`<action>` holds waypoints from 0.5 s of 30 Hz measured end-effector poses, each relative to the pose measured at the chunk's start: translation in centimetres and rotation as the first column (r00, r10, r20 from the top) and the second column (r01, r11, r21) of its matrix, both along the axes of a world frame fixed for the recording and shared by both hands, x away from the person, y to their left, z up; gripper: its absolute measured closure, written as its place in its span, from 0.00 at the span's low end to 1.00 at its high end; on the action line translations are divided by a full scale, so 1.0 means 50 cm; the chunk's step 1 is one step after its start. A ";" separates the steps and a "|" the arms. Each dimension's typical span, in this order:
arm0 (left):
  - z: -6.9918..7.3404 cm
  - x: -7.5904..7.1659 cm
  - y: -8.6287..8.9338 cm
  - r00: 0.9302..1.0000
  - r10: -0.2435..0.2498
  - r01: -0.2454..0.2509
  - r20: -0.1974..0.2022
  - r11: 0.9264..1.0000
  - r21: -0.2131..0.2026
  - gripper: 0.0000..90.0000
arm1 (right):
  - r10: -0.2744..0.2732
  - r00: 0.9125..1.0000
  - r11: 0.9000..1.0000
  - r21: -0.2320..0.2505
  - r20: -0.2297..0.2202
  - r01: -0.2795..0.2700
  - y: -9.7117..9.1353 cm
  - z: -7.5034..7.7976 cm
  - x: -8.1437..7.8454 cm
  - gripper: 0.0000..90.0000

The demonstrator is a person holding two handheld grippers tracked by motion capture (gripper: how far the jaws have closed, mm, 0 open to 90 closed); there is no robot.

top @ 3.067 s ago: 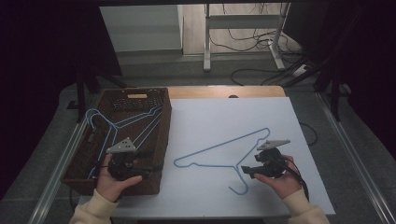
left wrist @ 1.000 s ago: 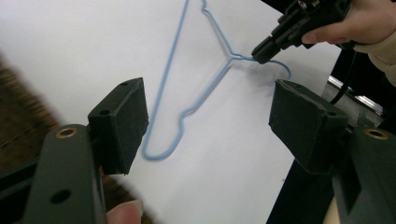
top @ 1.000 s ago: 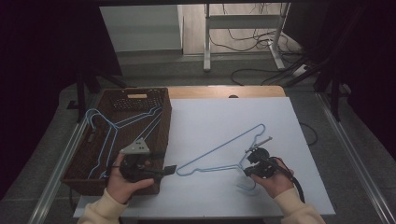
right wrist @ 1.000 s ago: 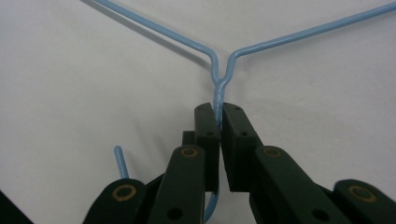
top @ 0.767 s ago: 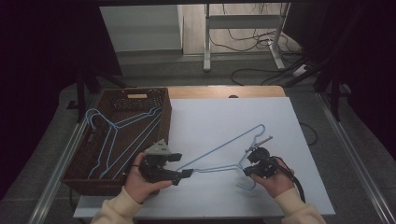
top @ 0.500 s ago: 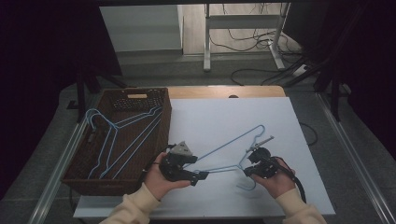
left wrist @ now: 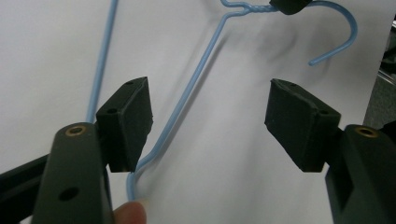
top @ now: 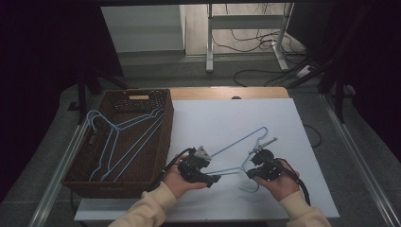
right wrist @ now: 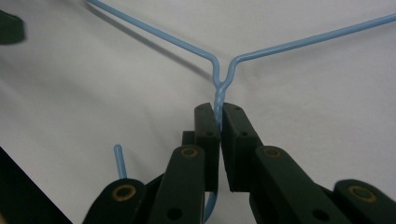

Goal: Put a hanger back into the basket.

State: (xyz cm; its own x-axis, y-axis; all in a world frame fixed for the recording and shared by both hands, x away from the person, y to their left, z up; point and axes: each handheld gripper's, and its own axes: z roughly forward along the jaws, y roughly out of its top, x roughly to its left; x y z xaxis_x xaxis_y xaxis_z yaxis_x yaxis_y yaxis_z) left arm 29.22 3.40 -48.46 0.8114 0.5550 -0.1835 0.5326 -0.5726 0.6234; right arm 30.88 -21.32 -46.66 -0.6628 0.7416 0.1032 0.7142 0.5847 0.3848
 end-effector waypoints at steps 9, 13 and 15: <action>-0.029 0.028 -0.019 0.998 -0.061 0.062 -0.010 0.998 0.032 0.42 | 0.003 1.000 1.000 0.001 0.014 -0.003 0.001 0.005 -0.003 0.95; -0.043 0.037 -0.027 0.999 -0.039 0.039 -0.015 0.999 0.028 0.47 | 0.004 1.000 1.000 0.002 0.015 -0.004 0.000 0.006 -0.004 0.95; -0.050 0.042 -0.031 0.999 -0.039 0.039 -0.014 0.999 0.027 0.49 | 0.005 1.000 1.000 0.003 0.017 -0.005 0.000 0.007 -0.004 0.95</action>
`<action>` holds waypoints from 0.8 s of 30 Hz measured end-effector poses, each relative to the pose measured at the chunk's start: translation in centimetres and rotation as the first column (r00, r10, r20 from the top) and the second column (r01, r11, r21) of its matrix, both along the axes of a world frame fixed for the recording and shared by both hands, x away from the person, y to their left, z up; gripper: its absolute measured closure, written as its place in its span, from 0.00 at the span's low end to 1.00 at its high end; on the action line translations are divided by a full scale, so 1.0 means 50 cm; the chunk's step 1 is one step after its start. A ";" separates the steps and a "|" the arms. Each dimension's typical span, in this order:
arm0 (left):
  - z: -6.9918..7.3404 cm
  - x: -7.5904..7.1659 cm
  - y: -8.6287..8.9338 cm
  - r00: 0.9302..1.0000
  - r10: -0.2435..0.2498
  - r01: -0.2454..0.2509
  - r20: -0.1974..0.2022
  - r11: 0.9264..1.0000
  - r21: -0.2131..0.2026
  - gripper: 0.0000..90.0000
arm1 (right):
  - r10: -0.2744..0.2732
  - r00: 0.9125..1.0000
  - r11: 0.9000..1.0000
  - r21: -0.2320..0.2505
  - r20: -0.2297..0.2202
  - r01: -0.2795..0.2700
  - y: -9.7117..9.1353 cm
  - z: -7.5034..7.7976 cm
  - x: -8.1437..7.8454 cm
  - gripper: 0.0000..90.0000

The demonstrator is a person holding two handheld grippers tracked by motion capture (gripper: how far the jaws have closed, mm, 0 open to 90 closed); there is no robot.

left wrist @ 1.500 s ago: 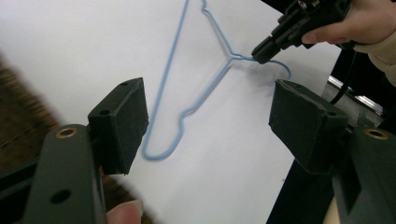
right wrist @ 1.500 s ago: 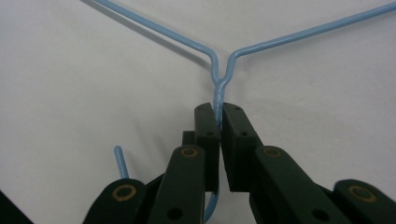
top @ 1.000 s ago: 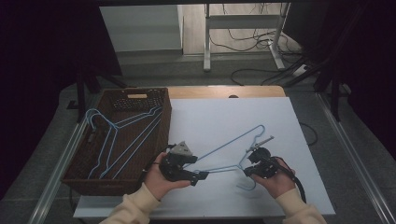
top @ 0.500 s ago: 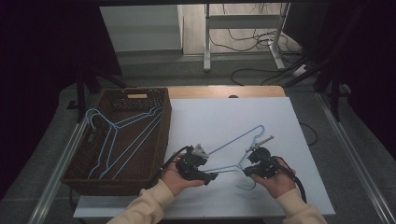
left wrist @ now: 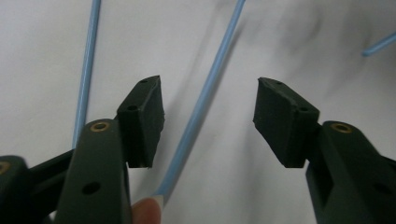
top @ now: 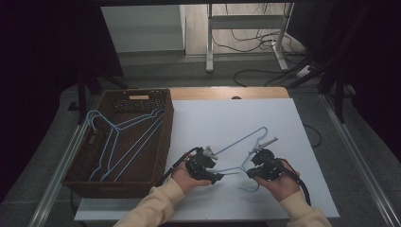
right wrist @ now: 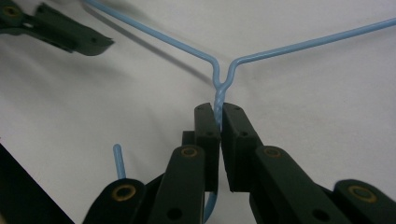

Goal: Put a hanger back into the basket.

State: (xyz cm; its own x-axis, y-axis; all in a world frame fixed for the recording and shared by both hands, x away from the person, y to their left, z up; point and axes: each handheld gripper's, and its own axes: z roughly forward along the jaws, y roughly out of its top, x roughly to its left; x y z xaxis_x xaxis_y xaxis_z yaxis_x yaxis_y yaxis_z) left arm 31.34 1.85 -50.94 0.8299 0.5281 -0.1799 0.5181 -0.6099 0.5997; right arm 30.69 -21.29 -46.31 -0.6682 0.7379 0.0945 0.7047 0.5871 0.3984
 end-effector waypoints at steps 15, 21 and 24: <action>-0.018 0.003 -0.015 0.999 -0.034 0.033 0.028 0.999 0.021 0.84 | 0.020 0.999 1.000 0.016 0.025 -0.020 0.010 0.014 -0.008 0.95; -0.011 0.000 -0.012 0.996 -0.085 0.084 0.019 0.995 0.047 0.89 | 0.022 0.999 0.999 0.029 0.026 -0.023 0.008 0.015 -0.009 0.95; -0.007 -0.002 -0.012 0.993 -0.114 0.113 0.021 0.992 0.055 0.92 | 0.013 0.999 0.999 0.038 0.035 -0.014 0.006 0.017 -0.009 0.95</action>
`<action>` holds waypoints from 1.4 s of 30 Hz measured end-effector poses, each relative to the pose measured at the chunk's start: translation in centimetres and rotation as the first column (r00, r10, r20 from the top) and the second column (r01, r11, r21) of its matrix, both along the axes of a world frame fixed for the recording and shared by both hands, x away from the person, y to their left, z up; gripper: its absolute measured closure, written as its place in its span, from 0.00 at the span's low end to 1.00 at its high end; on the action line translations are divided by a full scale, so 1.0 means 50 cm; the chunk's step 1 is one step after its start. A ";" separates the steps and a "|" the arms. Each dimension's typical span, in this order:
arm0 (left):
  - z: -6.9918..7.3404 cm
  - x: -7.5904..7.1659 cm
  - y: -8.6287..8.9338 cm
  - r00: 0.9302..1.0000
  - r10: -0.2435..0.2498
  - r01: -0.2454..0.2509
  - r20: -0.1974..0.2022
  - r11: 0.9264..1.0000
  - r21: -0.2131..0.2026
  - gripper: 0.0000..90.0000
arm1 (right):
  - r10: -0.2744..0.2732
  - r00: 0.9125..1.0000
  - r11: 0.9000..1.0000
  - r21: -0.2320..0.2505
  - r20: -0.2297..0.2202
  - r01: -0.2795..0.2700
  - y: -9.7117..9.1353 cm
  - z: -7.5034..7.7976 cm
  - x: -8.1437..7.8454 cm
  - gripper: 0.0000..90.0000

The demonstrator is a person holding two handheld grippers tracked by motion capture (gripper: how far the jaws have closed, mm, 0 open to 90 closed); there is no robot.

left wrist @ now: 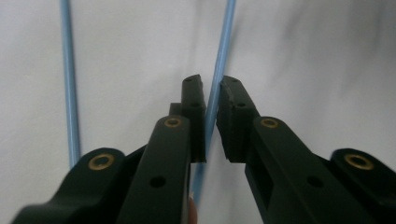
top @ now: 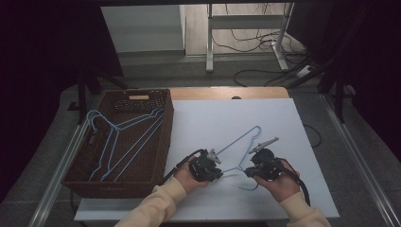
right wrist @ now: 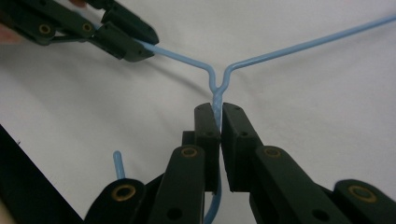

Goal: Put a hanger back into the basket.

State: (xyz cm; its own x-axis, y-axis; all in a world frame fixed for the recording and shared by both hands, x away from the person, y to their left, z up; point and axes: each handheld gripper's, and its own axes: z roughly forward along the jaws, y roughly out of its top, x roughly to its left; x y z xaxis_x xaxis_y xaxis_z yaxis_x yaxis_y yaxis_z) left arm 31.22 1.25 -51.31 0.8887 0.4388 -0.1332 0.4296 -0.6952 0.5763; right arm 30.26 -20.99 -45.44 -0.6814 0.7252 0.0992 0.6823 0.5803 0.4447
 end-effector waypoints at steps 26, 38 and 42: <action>0.091 -0.021 0.058 0.997 0.073 -0.069 0.016 0.982 -0.175 0.96 | -0.311 0.934 0.925 0.280 0.177 0.256 -0.136 0.016 0.027 0.44; 0.156 -0.042 0.088 0.995 0.094 -0.083 0.035 0.967 -0.243 0.96 | -0.322 0.932 0.923 0.274 0.168 0.270 -0.143 0.009 0.029 0.44; 0.176 -0.046 0.110 0.994 0.100 -0.086 0.039 0.959 -0.271 0.96 | -0.319 0.932 0.924 0.272 0.170 0.267 -0.142 0.009 0.029 0.44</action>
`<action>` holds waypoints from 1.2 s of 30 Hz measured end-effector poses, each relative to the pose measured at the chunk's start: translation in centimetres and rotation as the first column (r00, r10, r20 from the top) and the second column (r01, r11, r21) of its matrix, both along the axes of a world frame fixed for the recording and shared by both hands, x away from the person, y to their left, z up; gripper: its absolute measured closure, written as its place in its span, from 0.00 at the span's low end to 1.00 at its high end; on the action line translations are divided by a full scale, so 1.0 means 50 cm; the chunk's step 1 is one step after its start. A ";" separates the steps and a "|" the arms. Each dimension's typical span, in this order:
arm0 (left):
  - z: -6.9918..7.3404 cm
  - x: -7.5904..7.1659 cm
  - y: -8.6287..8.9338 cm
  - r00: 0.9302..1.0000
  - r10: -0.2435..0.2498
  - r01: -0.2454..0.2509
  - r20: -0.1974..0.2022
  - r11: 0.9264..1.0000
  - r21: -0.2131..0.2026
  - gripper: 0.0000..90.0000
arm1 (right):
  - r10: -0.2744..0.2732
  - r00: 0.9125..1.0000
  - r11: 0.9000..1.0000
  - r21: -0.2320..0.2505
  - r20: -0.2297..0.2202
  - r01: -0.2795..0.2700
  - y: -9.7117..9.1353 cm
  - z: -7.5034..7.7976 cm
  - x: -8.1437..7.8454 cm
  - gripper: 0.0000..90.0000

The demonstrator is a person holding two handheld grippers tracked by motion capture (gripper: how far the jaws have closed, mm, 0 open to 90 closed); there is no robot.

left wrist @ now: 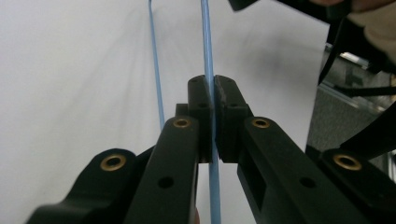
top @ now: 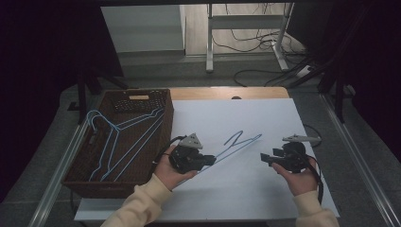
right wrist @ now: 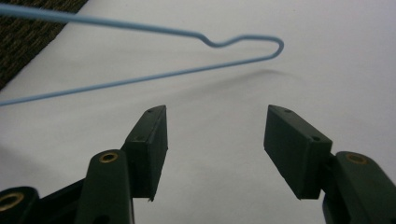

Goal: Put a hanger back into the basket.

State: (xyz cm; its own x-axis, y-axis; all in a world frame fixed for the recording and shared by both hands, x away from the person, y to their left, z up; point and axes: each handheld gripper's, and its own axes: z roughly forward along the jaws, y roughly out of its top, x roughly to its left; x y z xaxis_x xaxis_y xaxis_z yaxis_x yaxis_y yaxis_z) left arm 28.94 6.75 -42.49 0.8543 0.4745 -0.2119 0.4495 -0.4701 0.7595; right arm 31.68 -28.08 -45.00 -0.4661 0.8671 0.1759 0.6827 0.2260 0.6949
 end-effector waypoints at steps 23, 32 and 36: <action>0.102 -0.028 0.163 0.996 0.090 -0.085 0.020 0.980 -0.179 0.96 | 0.025 1.000 1.000 -0.012 -0.008 -0.025 0.008 -0.010 0.003 0.45; 0.120 -0.038 0.234 0.988 0.153 -0.143 0.028 0.965 -0.221 0.96 | 0.036 0.999 0.999 -0.023 -0.005 -0.037 0.013 -0.012 0.004 0.45; 0.125 -0.041 0.266 0.983 0.179 -0.166 0.031 0.956 -0.241 0.96 | 0.035 0.999 0.999 -0.021 -0.006 -0.035 0.012 -0.011 0.003 0.45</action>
